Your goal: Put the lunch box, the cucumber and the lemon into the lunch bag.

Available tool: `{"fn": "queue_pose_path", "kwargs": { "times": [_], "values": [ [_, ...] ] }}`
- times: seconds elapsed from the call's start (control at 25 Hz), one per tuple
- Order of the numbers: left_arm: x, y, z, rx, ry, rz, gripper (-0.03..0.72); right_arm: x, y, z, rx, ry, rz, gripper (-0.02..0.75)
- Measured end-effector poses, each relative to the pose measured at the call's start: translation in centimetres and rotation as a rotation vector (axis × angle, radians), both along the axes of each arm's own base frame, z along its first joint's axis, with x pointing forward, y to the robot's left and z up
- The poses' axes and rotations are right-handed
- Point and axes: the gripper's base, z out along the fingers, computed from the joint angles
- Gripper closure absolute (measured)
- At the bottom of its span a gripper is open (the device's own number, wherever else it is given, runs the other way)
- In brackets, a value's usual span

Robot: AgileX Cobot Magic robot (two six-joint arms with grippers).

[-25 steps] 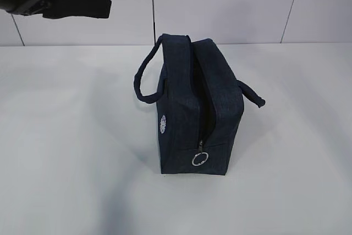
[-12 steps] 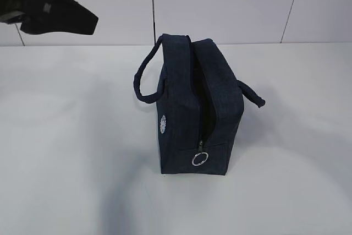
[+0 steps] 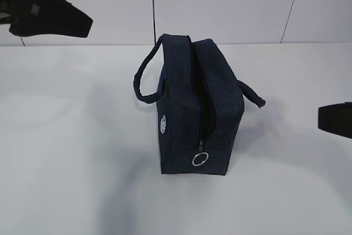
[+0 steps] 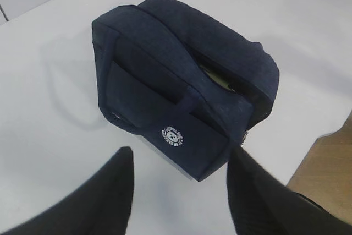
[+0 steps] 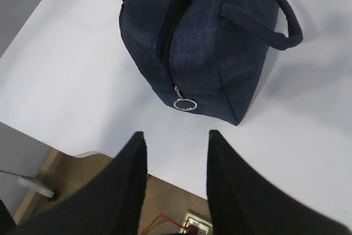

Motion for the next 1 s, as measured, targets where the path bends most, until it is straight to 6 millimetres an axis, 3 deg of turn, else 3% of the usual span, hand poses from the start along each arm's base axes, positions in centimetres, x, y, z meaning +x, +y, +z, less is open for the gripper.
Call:
{"fn": "queue_pose_path", "kwargs": {
  "times": [0.2, 0.56, 0.8, 1.0],
  "values": [
    [0.0, 0.0, 0.0, 0.003, 0.005, -0.004, 0.312, 2.9, 1.5, -2.0, 0.029, 0.072, 0.118, 0.456],
    [-0.2, 0.0, -0.1, 0.009, 0.020, -0.015, 0.314, 7.5, 3.4, -6.5, 0.167, 0.223, 0.187, 0.330],
    [-0.2, 0.0, -0.2, 0.010, 0.021, -0.016, 0.322, 8.7, 5.2, -9.2, 0.200, 0.315, 0.189, 0.325],
    [-0.3, 0.0, -0.2, 0.012, 0.027, -0.021, 0.326, 9.1, 7.4, -10.2, 0.147, 0.263, 0.140, 0.324]
  ]
}}
